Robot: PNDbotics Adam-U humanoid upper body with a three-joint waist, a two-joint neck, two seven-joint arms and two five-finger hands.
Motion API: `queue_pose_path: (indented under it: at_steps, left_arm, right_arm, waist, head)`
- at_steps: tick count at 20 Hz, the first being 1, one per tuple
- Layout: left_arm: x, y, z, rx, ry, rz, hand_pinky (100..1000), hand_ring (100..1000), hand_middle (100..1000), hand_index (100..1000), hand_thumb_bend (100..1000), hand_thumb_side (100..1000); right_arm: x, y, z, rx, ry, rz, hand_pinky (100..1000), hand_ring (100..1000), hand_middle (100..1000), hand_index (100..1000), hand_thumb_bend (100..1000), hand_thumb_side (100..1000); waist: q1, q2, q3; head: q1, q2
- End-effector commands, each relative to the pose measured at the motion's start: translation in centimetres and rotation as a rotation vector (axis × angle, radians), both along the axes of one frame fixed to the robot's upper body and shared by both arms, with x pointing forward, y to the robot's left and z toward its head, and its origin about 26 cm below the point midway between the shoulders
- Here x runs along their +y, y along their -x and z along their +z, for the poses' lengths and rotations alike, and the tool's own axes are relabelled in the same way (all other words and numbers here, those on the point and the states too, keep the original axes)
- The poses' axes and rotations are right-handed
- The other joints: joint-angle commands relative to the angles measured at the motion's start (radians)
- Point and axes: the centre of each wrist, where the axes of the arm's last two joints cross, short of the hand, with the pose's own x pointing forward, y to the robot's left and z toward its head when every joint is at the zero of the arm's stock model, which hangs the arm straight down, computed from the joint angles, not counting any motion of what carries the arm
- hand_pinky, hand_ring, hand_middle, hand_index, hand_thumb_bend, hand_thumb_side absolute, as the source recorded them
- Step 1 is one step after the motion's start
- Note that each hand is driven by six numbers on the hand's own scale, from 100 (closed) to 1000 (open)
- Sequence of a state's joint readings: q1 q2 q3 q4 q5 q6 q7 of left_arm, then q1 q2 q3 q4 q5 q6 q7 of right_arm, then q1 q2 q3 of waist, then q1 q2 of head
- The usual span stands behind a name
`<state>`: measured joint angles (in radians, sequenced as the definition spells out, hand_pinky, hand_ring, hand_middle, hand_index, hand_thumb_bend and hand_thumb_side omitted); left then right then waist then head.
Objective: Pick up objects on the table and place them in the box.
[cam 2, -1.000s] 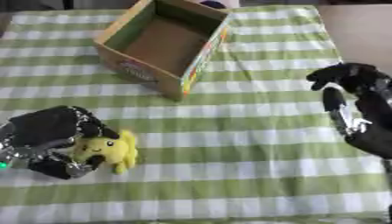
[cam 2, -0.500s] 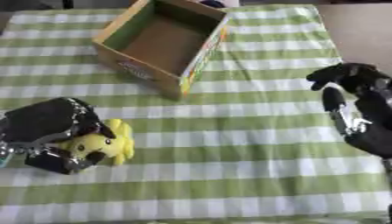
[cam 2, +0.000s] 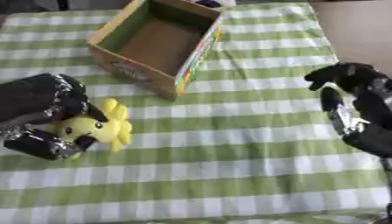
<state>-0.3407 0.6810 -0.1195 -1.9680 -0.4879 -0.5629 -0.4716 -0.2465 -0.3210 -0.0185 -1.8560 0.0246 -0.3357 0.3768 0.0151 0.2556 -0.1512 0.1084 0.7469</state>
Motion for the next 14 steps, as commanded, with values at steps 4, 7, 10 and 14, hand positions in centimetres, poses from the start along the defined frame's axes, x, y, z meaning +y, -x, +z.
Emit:
queue_pose_path:
  at_steps: [4, 7, 10, 14]
  left_arm:
    - [1.5, -2.7, 3.4, 0.023, 0.001, 0.039, 453, 305, 218, 690, 100, 245]
    - [2.7, -5.2, 4.7, 0.049, 0.027, 0.098, 451, 304, 215, 691, 100, 244]
    - [3.7, -7.8, 5.4, 0.064, 0.081, 0.162, 447, 305, 212, 694, 100, 244]
    - [4.2, -10.8, 6.0, 0.060, 0.141, 0.226, 451, 310, 216, 699, 100, 245]
  right_arm:
    - [0.0, 0.0, 0.5, -0.012, 0.012, 0.014, 780, 729, 538, 737, 100, 531]
    - [0.1, 0.0, 0.4, -0.009, 0.013, 0.025, 780, 729, 537, 737, 100, 526]
    - [0.3, 0.0, 0.3, -0.003, 0.017, 0.036, 780, 729, 537, 737, 100, 526]
    - [0.5, -0.1, 0.3, 0.000, 0.022, 0.053, 780, 730, 537, 737, 100, 525]
  waist:
    - [0.002, -0.020, -0.013]
    - [0.002, -0.024, -0.028]
    - [0.002, -0.027, -0.041]
    - [0.004, -0.028, -0.060]
  head:
    - [-0.013, -0.007]
    - [-0.015, -0.018]
    - [-0.015, -0.026]
    - [-0.011, -0.036]
